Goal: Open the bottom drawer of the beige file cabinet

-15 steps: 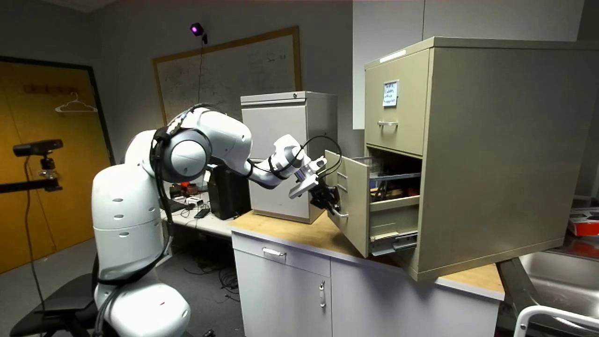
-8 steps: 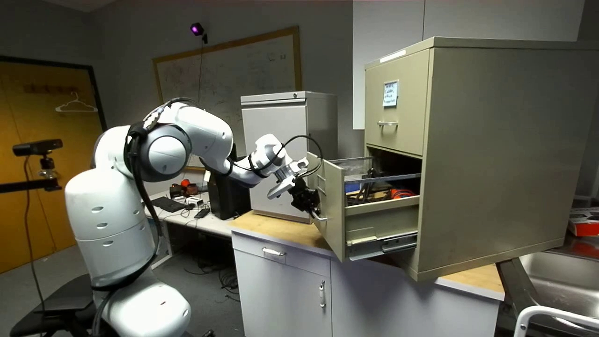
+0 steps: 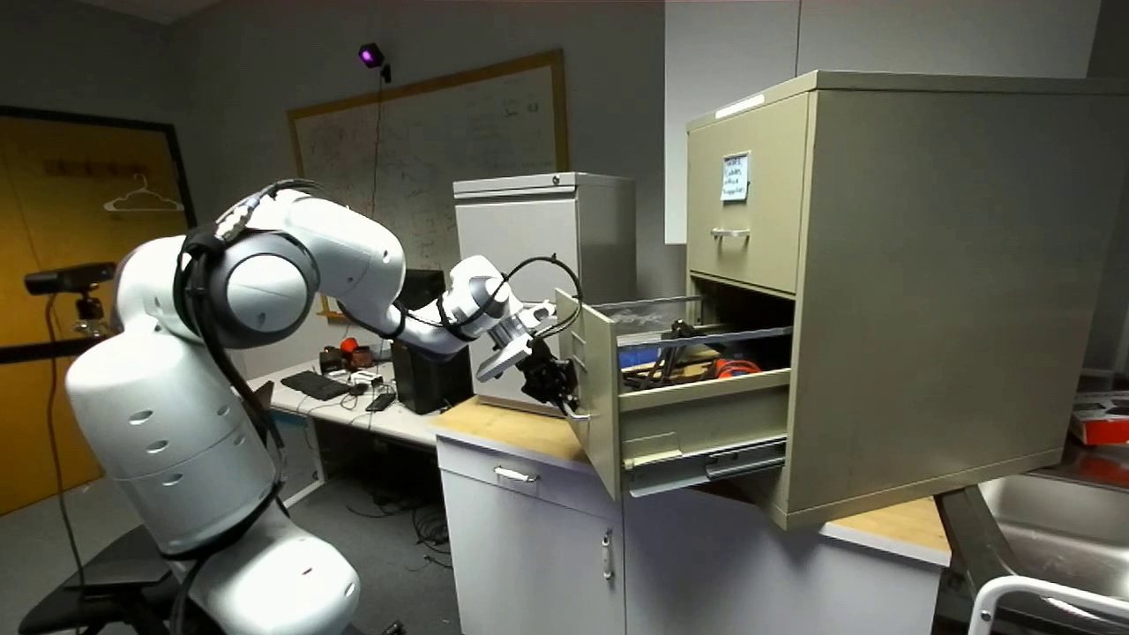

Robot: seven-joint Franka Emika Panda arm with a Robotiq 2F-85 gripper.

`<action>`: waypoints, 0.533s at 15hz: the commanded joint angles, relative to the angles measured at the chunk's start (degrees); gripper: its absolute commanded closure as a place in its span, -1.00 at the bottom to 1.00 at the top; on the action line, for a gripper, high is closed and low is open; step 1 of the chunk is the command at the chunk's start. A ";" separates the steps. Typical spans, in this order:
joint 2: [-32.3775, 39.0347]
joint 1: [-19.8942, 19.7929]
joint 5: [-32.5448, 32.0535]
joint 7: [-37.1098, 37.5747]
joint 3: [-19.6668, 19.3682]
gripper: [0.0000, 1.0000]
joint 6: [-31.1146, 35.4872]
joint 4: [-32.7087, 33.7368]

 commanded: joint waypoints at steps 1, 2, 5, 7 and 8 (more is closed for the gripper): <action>-2.14 3.08 5.96 -1.21 2.88 0.91 4.40 -7.40; -2.93 3.22 6.13 -1.43 3.20 0.91 4.74 -8.28; -3.91 0.34 -2.92 12.09 9.02 0.91 -7.45 -7.43; -4.51 4.04 5.24 5.92 7.27 0.91 0.64 -9.93; -4.97 4.55 5.74 5.86 8.12 0.14 -0.69 -10.14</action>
